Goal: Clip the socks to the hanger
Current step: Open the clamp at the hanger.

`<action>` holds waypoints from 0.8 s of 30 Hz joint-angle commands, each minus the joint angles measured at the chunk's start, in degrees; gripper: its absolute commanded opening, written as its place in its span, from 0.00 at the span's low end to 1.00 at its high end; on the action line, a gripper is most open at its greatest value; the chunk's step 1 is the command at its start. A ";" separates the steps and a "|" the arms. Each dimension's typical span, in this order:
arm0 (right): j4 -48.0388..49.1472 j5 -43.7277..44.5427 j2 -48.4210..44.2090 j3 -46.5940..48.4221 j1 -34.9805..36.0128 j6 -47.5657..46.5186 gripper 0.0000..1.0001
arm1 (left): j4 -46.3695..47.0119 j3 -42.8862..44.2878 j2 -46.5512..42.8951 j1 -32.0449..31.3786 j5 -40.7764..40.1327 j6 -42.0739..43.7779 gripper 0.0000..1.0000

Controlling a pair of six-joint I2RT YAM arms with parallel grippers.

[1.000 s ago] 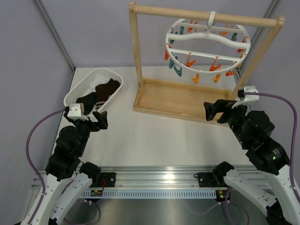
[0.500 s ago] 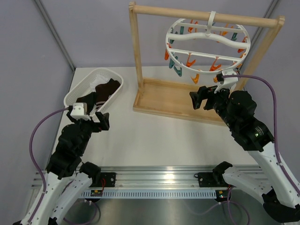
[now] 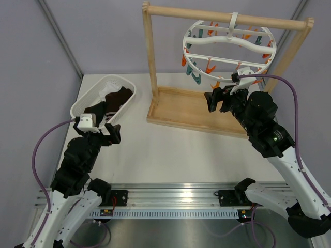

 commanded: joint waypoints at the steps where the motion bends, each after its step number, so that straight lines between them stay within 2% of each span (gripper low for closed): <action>1: 3.30 0.99 0.19 2.70 0.23 -3.00 0.88 | 2.07 1.70 -0.55 -0.25 0.67 -0.16 0.99; 15: 7.51 -0.77 2.21 1.40 0.14 -6.43 0.88 | 1.98 1.70 -0.82 -0.25 1.02 -0.08 0.99; 24: 14.89 0.01 3.09 -1.15 0.14 -5.55 0.83 | 1.89 1.61 -0.82 -0.34 0.94 -0.08 0.99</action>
